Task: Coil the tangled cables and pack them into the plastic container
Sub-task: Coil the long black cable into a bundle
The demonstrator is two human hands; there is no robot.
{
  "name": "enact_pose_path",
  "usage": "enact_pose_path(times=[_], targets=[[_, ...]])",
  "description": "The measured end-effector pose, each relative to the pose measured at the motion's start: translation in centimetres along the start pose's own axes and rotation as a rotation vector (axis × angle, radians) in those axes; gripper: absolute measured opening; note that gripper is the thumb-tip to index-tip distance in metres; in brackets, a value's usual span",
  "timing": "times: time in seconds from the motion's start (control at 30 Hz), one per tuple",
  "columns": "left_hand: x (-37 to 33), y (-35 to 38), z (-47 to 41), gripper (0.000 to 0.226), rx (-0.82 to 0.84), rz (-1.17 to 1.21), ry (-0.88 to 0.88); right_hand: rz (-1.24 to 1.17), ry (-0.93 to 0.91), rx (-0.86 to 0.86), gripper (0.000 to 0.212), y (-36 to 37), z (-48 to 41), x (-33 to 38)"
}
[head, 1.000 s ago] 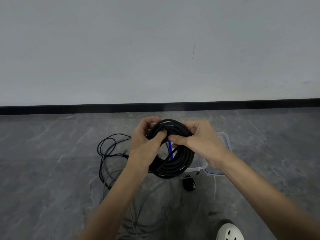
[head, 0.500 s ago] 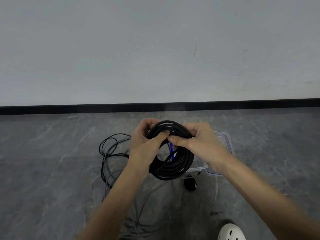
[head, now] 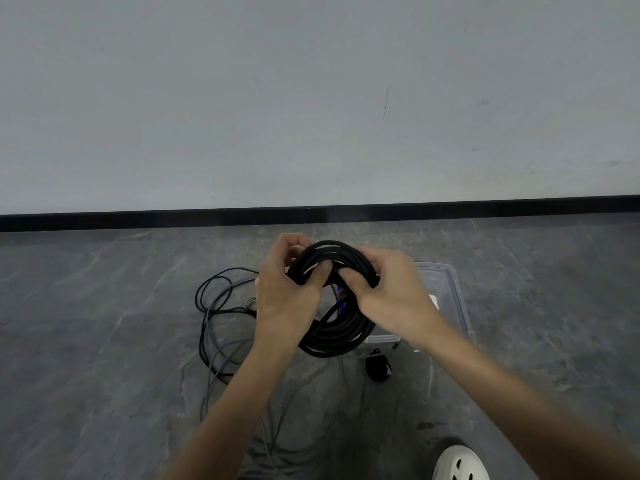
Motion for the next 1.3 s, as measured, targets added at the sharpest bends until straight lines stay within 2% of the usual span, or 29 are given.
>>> enact_pose_path(times=[0.37, 0.53, 0.77, 0.9, 1.0, 1.1, 1.17, 1.3], targets=[[-2.1, 0.3, 0.7, 0.042, 0.003, -0.073, 0.109, 0.168, -0.074, -0.229, 0.01, -1.7, 0.2, 0.1], [-2.1, 0.1, 0.7, 0.041, -0.039, -0.059, 0.123, 0.256, -0.051, -0.228, 0.012, -1.2, 0.0, -0.1], [-2.4, 0.8, 0.9, 0.044, -0.014, -0.08, 0.156, 0.346, -0.023, -0.213, 0.006, -1.0, -0.2, 0.2], [-2.7, 1.0, 1.0, 0.042, 0.017, -0.099, 0.17, 0.335, -0.078, -0.205, 0.016, -1.1, -0.1, 1.1], [-2.4, 1.0, 0.5, 0.04, 0.074, -0.134, 0.156, 0.214, -0.074, -0.211, 0.025, -1.7, -0.4, 1.2], [-1.2, 1.5, 0.1, 0.036, 0.173, -0.141, 0.094, -0.031, 0.088, -0.162, 0.022, -2.1, -1.1, -0.5], [-0.2, 2.4, 0.1, 0.039, 0.286, -0.13, 0.042, -0.222, 0.206, -0.089, 0.027, -1.8, -1.2, -2.0], [1.3, 3.6, 0.6, 0.043, 0.48, 0.025, -0.097, -0.479, 0.358, -0.062, 0.035, -2.3, -1.1, -3.9]])
Point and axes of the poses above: each hand's wrist, its own z-axis away from the middle knuckle, its own y-axis out of the palm, x = y × z, the point moved 10 cm from there along -z, towards the middle knuckle, and after that the axes turned 11 degrees about -z, right-handed, at the moved point
